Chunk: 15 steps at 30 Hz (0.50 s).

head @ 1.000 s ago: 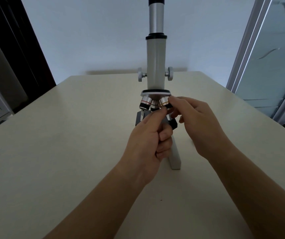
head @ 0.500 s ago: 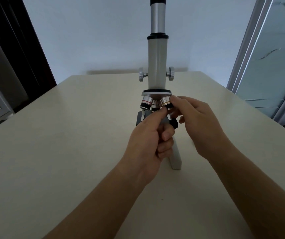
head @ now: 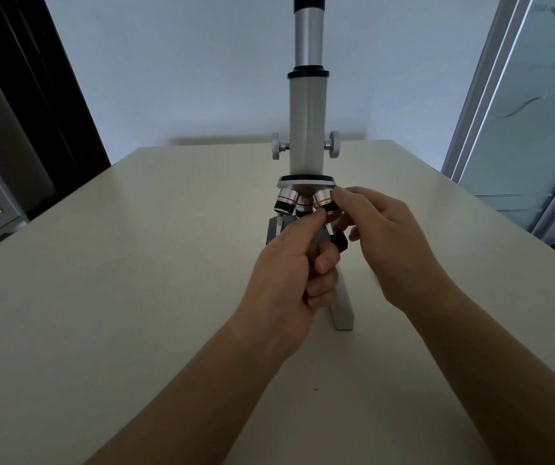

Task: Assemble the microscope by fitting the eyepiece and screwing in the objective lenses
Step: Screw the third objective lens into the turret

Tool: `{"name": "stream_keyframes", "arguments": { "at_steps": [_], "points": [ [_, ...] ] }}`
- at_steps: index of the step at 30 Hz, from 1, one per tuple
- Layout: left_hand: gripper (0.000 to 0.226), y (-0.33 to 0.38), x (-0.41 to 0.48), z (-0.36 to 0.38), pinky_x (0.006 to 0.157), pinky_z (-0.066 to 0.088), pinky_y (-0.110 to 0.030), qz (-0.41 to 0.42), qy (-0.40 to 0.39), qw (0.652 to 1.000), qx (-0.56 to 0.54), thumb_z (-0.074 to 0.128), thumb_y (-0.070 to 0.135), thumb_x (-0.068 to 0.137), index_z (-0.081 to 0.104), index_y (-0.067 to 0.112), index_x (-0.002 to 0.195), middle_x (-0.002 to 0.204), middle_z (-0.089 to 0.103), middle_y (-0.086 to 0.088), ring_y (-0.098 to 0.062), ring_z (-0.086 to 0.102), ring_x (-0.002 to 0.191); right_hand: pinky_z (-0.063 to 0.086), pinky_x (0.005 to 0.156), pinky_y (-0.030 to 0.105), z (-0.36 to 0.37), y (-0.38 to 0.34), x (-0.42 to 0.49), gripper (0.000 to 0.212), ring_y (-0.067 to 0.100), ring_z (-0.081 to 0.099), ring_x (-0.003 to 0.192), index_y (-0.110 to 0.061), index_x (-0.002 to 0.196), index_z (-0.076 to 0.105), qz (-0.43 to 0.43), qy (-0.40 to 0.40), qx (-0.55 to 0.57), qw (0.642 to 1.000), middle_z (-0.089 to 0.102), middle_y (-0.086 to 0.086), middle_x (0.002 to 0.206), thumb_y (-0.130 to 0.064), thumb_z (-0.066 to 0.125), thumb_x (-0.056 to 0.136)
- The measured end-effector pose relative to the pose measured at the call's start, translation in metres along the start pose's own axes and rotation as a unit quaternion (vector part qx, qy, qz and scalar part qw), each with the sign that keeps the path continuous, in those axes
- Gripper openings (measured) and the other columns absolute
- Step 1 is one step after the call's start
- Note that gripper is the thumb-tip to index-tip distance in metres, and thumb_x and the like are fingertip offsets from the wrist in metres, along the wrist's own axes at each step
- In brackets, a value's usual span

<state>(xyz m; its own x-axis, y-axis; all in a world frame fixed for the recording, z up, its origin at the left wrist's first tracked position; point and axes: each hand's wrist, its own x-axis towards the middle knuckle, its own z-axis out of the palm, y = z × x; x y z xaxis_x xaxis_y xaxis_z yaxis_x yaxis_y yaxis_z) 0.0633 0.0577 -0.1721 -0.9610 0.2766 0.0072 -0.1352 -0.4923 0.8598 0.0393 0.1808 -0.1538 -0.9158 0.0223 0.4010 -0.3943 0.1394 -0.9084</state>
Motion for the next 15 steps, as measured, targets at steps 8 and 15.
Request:
{"name": "stream_keyframes", "arguments": {
  "at_steps": [8, 15],
  "points": [
    [0.021, -0.0006, 0.0010, -0.0004, 0.035, 0.025, -0.020, 0.007, 0.001, 1.000, 0.024, 0.057, 0.038, 0.097, 0.061, 0.017, 0.098, 0.049, 0.041, 0.004, -0.009, 0.027, 0.037, 0.043, 0.049, 0.006, 0.0016, -0.0006, -0.0004, 0.016, -0.006, 0.057, 0.055, -0.020, 0.083, 0.069, -0.004, 0.006, 0.012, 1.000, 0.066, -0.019, 0.063, -0.031, 0.064, 0.093],
    [0.022, 0.0008, 0.0009, -0.0006, 0.034, 0.025, -0.019, -0.006, 0.001, 1.000, 0.000, 0.054, 0.035, 0.098, 0.065, 0.016, 0.100, 0.049, 0.041, 0.004, -0.009, 0.025, 0.036, 0.043, 0.055, 0.010, -0.0008, 0.0002, 0.0002, 0.027, 0.002, 0.057, 0.065, -0.023, 0.082, 0.076, 0.008, 0.003, 0.001, 1.000, 0.067, -0.008, 0.071, -0.031, 0.056, 0.098]
  ]
}}
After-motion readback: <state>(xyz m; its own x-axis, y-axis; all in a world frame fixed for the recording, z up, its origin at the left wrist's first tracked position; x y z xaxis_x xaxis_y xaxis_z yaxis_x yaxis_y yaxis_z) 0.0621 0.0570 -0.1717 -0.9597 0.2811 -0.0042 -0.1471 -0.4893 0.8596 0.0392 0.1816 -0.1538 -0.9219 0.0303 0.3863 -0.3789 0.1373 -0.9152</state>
